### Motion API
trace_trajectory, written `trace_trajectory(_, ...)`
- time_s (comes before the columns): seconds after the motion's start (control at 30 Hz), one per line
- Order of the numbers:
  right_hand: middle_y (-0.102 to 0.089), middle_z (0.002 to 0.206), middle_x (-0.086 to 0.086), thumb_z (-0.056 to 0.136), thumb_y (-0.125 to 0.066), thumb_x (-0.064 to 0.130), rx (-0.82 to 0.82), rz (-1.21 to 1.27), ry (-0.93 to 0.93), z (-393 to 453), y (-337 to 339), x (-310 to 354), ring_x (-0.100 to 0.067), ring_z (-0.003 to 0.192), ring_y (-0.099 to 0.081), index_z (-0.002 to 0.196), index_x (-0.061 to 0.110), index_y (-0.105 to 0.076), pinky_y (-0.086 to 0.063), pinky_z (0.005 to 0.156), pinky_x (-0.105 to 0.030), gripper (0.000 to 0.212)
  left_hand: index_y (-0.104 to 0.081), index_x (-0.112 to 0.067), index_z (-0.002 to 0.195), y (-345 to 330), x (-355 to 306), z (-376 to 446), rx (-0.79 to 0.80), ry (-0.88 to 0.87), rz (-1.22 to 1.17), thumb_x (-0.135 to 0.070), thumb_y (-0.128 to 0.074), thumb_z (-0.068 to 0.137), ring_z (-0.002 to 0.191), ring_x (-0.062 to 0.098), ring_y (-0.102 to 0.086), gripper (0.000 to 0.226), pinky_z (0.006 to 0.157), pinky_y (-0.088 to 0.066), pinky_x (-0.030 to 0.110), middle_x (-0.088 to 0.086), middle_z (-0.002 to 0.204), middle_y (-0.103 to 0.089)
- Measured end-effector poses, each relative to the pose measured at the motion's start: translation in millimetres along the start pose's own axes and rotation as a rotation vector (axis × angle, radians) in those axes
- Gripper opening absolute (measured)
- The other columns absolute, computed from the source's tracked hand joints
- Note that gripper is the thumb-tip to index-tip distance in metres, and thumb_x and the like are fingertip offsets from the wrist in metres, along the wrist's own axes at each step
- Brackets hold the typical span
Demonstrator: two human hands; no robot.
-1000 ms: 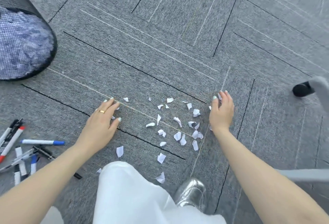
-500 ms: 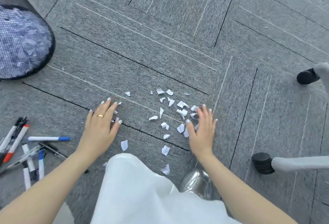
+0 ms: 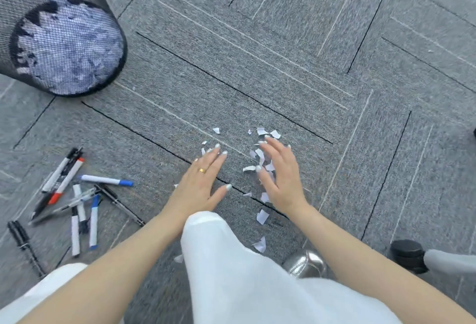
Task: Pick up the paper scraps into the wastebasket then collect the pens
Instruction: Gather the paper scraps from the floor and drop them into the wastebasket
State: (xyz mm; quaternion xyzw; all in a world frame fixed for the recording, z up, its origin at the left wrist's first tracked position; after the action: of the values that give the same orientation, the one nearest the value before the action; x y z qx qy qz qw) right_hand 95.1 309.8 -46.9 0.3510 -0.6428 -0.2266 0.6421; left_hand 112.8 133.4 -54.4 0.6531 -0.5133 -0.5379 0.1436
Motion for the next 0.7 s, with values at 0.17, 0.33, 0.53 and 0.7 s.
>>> trace_trajectory(0.17,-0.025,0.152,0.003,0.09,-0.033,0.04,0.079,-0.151,-0.122,44.0,9.4,-26.7,-0.013,0.142,-0.015,0.142,0.017,-0.031,0.001,0.117,-0.039,0.056,-0.014,-0.02,0.148,26.4,2.2,26.4,-0.168,0.113,0.005,-0.042,-0.036,0.095,0.144,0.016,-0.002,0.061,0.117,0.002,0.038,-0.006,0.156,-0.005)
trace_trajectory(0.33,-0.029,0.149,0.006,0.092,-0.026,0.044,0.288,-0.2,0.104,12.6,-9.8,-6.1,-0.008,0.141,-0.014,0.14,0.02,-0.034,-0.005,0.118,-0.037,0.055,-0.006,-0.023,0.148,19.6,6.7,46.2,0.002,0.066,0.16,-0.044,-0.032,0.096,0.143,0.015,0.009,0.062,0.114,0.007,0.035,-0.004,0.156,0.008)
trace_trajectory(0.53,-0.048,0.134,0.0,0.086,-0.044,0.04,0.084,-0.134,0.101,-7.4,0.1,-9.1,-0.011,0.127,-0.037,0.126,0.017,-0.051,-0.026,0.11,-0.044,0.047,-0.058,-0.009,0.121,22.6,18.0,3.8,0.006,-0.334,0.266,-0.025,-0.036,0.09,0.12,0.027,-0.054,0.041,0.097,-0.047,0.044,0.011,0.129,-0.057)
trace_trajectory(0.7,-0.023,0.152,0.002,0.076,-0.049,0.061,0.157,-0.304,0.069,-18.1,-8.3,-21.9,-0.014,0.141,-0.016,0.141,0.023,-0.028,0.004,0.116,-0.04,0.078,-0.038,-0.016,0.132,16.1,39.3,-5.6,-0.108,-0.216,0.289,-0.049,-0.041,0.085,0.128,0.022,-0.034,0.058,0.111,-0.021,0.043,0.009,0.137,-0.045)
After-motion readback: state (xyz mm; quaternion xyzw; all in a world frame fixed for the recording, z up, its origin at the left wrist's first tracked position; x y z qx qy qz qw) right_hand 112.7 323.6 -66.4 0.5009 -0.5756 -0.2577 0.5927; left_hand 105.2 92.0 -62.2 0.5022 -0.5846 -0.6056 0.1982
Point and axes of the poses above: each hand's wrist, its own z-axis towards the middle knuckle, its own y-axis out of the back of the hand, x = y × z, the point moved 6 cm from there along z, towards the middle knuckle
